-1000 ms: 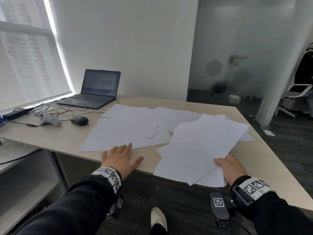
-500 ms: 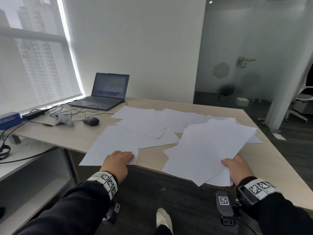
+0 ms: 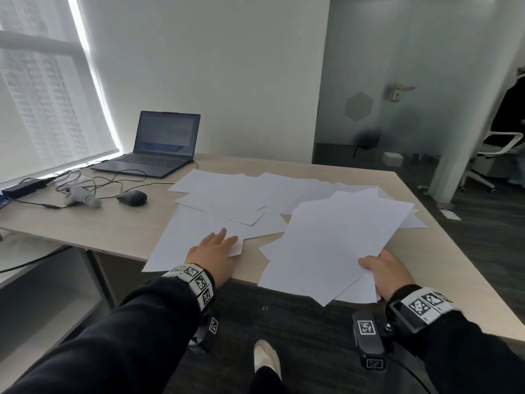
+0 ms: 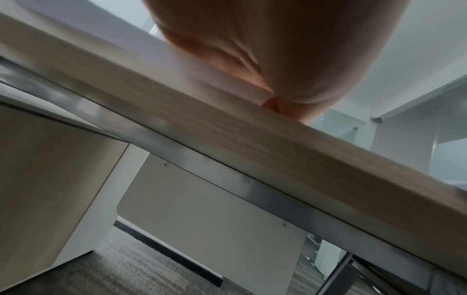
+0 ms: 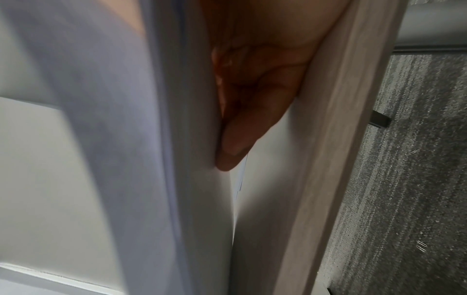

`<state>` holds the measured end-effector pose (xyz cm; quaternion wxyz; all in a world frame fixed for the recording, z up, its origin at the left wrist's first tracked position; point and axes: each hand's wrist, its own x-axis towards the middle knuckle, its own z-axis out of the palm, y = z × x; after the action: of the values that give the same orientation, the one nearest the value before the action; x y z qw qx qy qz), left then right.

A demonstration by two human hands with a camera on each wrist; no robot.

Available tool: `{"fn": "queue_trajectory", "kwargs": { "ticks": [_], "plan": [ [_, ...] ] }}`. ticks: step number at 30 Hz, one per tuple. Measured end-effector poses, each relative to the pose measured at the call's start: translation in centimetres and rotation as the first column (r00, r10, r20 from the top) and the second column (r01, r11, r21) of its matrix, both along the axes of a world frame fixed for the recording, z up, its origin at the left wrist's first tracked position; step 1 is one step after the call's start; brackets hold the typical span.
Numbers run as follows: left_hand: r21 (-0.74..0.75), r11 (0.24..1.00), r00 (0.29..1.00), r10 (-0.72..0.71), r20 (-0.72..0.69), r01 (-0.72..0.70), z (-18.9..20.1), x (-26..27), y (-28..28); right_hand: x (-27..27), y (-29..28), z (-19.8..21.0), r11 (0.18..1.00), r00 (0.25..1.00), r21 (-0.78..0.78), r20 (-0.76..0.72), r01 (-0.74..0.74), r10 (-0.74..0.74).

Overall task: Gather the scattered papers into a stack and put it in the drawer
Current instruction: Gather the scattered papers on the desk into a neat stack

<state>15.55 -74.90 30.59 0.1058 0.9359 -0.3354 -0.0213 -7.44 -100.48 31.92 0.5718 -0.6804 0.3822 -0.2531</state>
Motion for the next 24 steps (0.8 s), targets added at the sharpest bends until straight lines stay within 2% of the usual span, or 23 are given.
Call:
{"fn": "queue_trajectory", "kwargs": {
  "ticks": [3, 9, 13, 17, 20, 24],
  "plan": [
    [0.046, 0.997, 0.997, 0.069, -0.024, -0.068, 0.1, 0.3, -0.7, 0.0, -0.1, -0.1, 1.0, 1.0, 0.011, 0.006, 0.0, 0.0],
    [0.027, 0.998, 0.981, 0.056, 0.187, -0.062, -0.8, -0.8, 1.1, 0.3, -0.6, -0.9, 0.999, 0.999, 0.017, 0.038, 0.034, -0.035],
    [-0.018, 0.999, 0.987, 0.046, 0.154, -0.044, -1.0, -1.2, 2.5, 0.1, -0.5, -1.0, 0.998, 0.996, 0.005, 0.064, 0.055, -0.055],
    [-0.054, 0.998, 0.979, 0.021, 0.201, -0.011, -0.8, -2.2, 3.4, -0.3, -0.7, -1.4, 0.998, 0.996, 0.008, 0.071, 0.061, -0.061],
    [-0.02, 1.0, 0.975, 0.022, 0.222, -0.018, -1.0, -2.5, 3.9, -0.7, -0.9, -1.5, 0.997, 0.994, 0.022, 0.076, 0.078, -0.08],
    [0.096, 0.995, 0.982, -0.026, 0.189, 0.008, -0.8, -2.7, 4.3, -1.0, -1.0, -1.5, 0.994, 0.99, 0.004, 0.087, 0.113, -0.113]
  ]
}}
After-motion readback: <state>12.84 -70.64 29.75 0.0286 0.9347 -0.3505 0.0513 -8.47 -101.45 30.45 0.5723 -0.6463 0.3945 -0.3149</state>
